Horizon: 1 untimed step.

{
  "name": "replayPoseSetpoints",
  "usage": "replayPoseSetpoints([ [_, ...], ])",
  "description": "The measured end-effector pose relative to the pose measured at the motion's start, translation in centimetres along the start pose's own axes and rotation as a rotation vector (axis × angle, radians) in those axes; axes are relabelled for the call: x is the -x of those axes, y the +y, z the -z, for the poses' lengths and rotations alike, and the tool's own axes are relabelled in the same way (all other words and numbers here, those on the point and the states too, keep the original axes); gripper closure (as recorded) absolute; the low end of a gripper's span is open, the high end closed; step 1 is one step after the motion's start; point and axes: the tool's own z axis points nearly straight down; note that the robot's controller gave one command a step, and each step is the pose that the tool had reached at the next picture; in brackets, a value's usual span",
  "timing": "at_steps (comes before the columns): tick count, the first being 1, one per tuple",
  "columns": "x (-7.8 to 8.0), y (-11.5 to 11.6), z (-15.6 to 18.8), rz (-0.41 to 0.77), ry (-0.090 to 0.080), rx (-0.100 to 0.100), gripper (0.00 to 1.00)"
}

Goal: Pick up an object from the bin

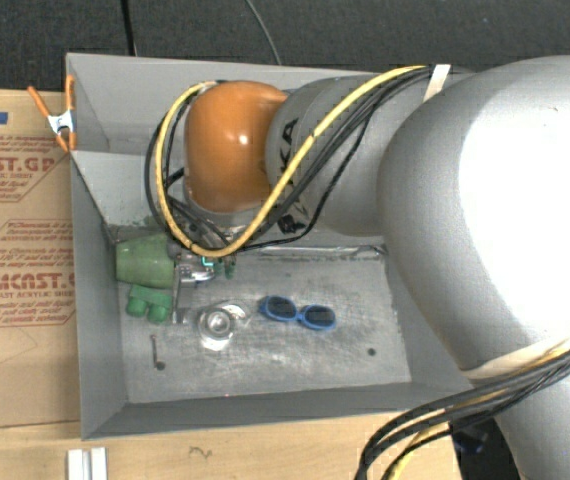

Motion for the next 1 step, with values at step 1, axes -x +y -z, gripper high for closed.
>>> replayPoseSetpoints([
  [1,0.0,-0.01,0.0,0.0,0.0,0.0,0.0],
])
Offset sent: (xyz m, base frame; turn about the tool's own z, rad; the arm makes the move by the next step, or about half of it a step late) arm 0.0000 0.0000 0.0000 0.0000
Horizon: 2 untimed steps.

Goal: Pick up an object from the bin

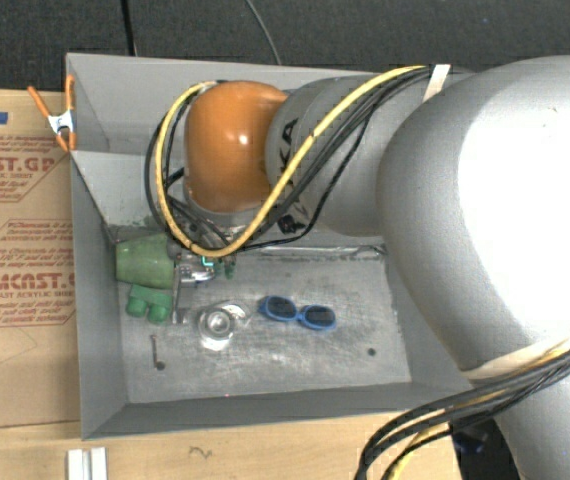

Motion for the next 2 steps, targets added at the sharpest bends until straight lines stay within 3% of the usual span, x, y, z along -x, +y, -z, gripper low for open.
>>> replayPoseSetpoints([
  [1,0.0,0.0,0.0,0.0,0.0,0.0,0.0],
  [2,-1.3,-5.1,1.5,-0.155,0.021,-0.011,0.0],
])
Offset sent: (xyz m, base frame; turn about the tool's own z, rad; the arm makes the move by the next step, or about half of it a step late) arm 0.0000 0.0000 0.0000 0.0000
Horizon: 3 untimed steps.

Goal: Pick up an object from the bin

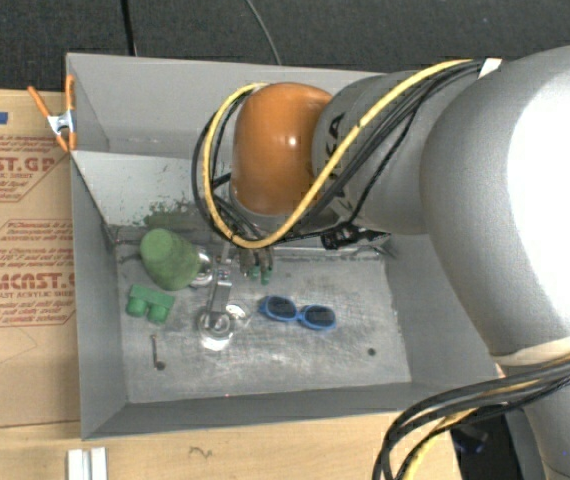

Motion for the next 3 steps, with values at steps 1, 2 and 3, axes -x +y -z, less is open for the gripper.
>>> replayPoseSetpoints([
  [1,0.4,5.9,-6.4,0.153,-0.014,-0.003,0.0],
  [2,-2.7,5.2,-6.3,0.052,-0.014,0.009,0.0],
  [3,-2.3,5.1,-6.0,0.05,-0.023,0.009,1.0],
])
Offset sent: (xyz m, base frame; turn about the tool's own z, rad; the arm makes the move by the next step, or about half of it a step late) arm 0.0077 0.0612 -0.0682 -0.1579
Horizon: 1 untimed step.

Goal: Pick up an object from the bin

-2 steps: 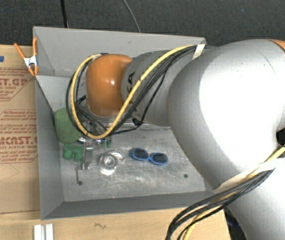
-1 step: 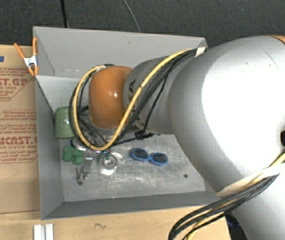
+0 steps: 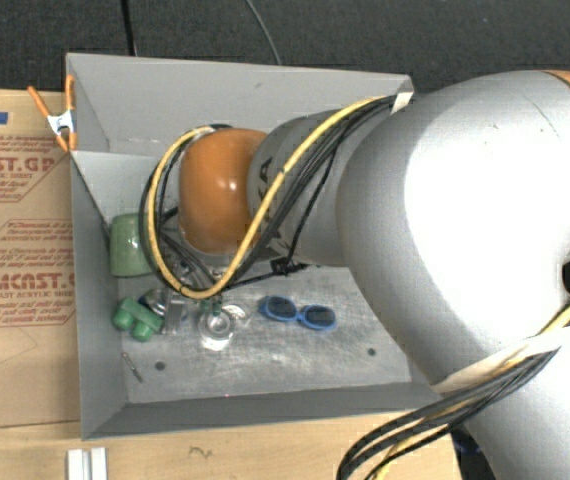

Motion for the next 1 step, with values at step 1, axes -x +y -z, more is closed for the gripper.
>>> replayPoseSetpoints([
  [1,-5.06,0.71,7.09,0.118,0.021,-0.004,1.0],
])
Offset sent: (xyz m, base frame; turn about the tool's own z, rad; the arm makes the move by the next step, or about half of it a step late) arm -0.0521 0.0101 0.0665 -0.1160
